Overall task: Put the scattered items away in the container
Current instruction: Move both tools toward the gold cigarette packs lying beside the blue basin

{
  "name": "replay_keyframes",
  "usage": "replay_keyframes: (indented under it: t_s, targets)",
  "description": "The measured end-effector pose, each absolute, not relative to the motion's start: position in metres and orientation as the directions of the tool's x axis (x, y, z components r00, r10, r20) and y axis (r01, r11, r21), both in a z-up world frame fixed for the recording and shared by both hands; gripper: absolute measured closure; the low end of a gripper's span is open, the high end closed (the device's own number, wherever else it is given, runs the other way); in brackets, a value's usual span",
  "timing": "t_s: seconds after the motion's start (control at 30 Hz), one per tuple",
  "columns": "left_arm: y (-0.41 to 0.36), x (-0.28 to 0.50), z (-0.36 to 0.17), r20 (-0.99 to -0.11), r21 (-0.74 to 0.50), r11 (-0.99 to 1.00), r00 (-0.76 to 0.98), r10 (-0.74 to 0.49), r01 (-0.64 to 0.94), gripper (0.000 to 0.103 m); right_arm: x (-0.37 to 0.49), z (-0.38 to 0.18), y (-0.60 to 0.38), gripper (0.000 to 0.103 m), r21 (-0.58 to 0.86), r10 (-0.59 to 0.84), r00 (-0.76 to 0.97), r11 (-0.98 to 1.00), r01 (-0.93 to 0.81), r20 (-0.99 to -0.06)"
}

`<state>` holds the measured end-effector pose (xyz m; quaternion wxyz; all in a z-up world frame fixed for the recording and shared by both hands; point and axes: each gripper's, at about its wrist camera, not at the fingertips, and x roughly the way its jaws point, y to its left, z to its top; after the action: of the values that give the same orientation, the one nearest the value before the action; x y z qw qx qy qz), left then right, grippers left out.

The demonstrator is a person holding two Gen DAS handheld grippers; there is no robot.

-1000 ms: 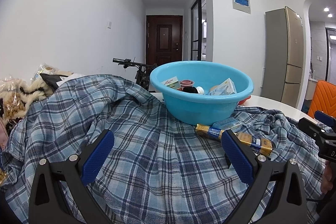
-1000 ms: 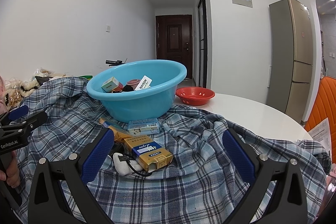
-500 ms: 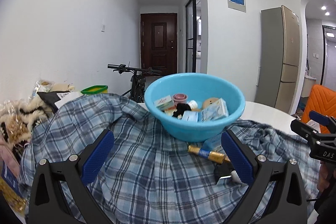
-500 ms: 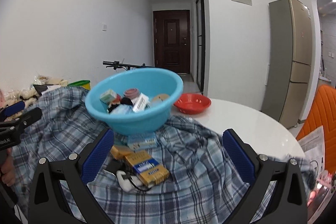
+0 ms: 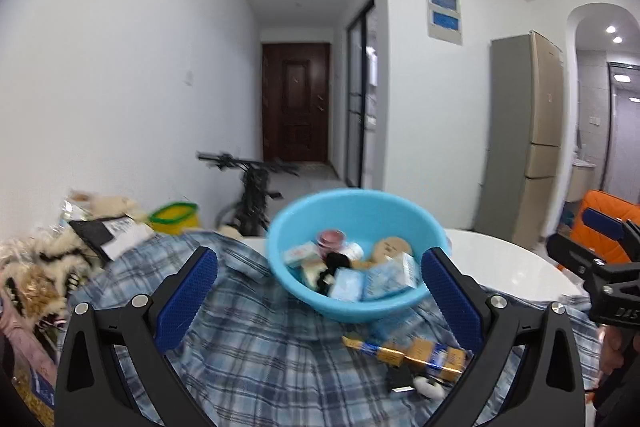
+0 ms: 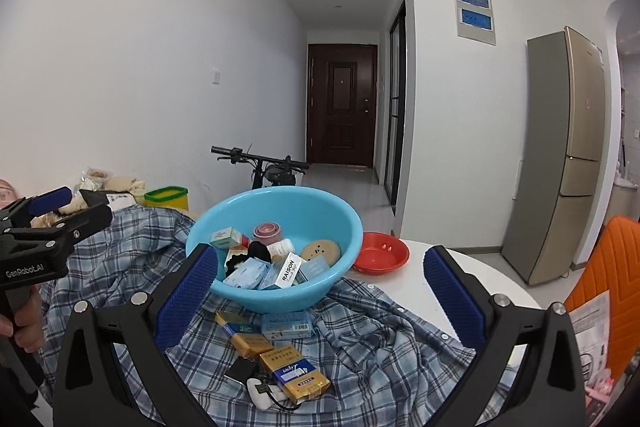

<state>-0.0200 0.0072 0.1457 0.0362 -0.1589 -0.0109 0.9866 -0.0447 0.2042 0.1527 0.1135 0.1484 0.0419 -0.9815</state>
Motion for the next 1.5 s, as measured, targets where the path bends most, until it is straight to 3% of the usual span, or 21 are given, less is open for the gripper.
replay_keyframes:
  t_s: [0.23, 0.43, 0.53, 1.5]
  targets:
    - [0.018, -0.04, 0.143, -0.489, 0.018, -0.995, -0.869, 0.08, -0.101, 0.0, -0.055, 0.159, 0.2, 0.0, -0.053, -0.234, -0.877, -0.958, 0.281, -0.42]
    - [0.019, -0.056, 0.13, -0.616, -0.006, -0.992, -0.781, 0.1, -0.123, 0.0, -0.076, 0.144, 0.197, 0.0, 0.058, -0.376, -0.715, -0.903, 0.426, -0.589]
    - [0.021, -0.056, 0.124, -0.626, 0.036, -0.993, -0.777, 0.068, -0.116, 0.0, -0.079, 0.136, 0.199, 0.0, 0.056, -0.367, -0.692, -0.902, 0.427, -0.621]
    - [0.03, -0.132, 0.024, -0.813, 0.022, -0.991, -0.58, 0.057, -0.128, 0.0, -0.154, 0.052, 0.202, 0.0, 0.108, -0.337, -0.541, -0.905, 0.411, -0.771]
